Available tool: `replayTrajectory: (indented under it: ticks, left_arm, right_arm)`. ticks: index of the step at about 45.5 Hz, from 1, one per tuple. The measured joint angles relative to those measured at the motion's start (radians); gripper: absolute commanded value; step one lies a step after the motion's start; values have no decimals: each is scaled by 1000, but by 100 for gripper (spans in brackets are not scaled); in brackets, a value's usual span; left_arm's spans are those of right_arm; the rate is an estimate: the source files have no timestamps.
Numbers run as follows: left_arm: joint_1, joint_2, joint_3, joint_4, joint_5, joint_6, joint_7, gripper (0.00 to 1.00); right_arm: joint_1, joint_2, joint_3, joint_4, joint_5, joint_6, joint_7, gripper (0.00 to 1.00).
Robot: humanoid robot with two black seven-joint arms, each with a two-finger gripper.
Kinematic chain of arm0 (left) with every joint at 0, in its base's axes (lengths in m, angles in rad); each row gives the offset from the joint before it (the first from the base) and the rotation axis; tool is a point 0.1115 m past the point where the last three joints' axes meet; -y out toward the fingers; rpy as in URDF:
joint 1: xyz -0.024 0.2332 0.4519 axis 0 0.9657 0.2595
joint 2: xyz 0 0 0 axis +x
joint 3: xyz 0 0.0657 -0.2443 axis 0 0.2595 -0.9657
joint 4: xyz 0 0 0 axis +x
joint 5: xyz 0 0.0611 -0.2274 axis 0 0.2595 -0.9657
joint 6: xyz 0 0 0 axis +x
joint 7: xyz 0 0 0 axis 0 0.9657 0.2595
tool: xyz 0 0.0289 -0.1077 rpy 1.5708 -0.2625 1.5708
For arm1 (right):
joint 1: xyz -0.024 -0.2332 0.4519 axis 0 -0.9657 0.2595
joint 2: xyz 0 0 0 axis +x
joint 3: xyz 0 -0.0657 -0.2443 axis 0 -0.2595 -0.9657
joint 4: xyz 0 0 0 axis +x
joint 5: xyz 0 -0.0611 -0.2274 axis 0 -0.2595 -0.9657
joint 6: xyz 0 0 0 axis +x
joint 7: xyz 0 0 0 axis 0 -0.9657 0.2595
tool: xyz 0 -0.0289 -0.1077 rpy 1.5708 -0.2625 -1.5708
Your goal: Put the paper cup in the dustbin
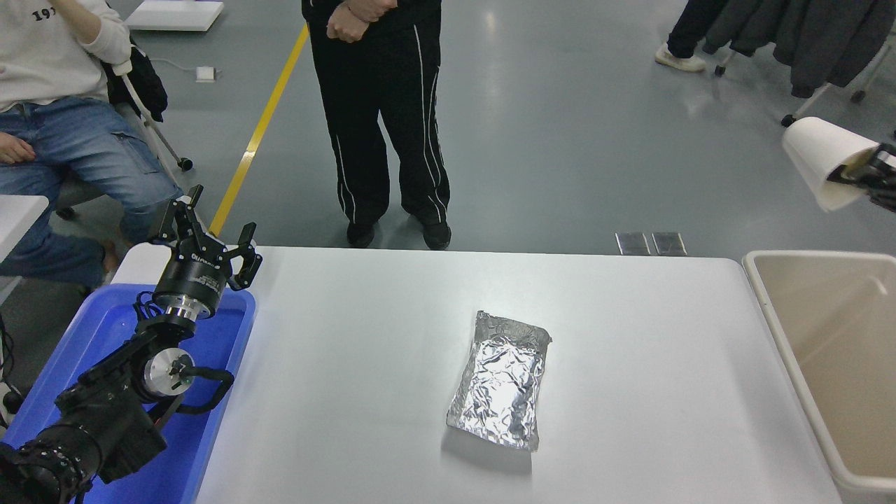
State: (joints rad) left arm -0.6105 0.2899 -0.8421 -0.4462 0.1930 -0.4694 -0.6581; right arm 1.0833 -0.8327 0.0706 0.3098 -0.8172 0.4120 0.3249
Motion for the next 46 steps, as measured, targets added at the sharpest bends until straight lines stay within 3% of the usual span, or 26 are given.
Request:
replayTrajectory:
  ticks: [15,28,46]
  left_arm:
    - [0,0,0,0,0,0,0,100]
    - [0,0,0,0,0,0,0,100]
    - [0,0,0,0,0,0,0,100]
  right_arm:
    - [-163,167,-55,-341,93,-96,-117,0]
    - [-301,305,-66,-413,160,-232,-222,0]
    - [-410,477,-66,-434,203,-361,-261,0]
